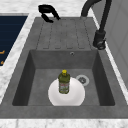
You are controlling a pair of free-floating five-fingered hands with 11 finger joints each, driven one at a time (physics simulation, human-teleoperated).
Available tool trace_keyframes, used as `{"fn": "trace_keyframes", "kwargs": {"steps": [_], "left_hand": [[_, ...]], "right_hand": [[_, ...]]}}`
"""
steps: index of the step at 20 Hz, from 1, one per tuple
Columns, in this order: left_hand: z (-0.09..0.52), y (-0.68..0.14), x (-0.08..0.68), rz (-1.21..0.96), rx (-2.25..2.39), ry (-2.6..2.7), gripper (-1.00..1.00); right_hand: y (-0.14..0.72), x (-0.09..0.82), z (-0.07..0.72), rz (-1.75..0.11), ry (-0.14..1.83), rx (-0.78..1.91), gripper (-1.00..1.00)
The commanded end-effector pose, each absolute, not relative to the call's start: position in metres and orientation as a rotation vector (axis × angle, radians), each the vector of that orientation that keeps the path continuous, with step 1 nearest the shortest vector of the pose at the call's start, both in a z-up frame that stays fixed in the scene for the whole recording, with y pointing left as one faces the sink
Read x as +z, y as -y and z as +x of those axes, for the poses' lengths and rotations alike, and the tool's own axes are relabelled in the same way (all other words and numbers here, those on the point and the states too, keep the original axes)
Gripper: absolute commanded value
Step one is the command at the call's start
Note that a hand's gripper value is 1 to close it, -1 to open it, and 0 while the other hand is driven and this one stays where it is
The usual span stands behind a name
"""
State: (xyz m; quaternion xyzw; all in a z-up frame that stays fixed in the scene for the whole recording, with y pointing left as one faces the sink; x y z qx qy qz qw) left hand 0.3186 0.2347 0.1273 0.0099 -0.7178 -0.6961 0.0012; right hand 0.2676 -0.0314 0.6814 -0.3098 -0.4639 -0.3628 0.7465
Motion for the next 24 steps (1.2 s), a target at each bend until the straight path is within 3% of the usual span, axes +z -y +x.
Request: {"fn": "trace_keyframes", "kwargs": {"steps": [1, 7, 8, 24], "left_hand": [[0.319, -0.235, 0.127, 0.031, -2.185, 2.253, 0.00], [0.319, -0.235, 0.127, 0.031, -2.185, 2.253, 0.00], [0.319, -0.235, 0.127, 0.031, -2.185, 2.253, 0.00], [0.319, -0.235, 0.127, 0.031, -2.185, 2.253, 0.00]], "right_hand": [[0.043, 0.677, 0.287, -0.607, 0.981, -0.849, -1.00], [0.043, 0.675, 0.307, -0.544, 1.040, -0.811, -1.00], [0.044, 0.676, 0.304, -0.542, 1.053, -0.802, 1.00], [0.036, 0.660, 0.250, -0.614, 1.049, -0.877, 1.00]]}}
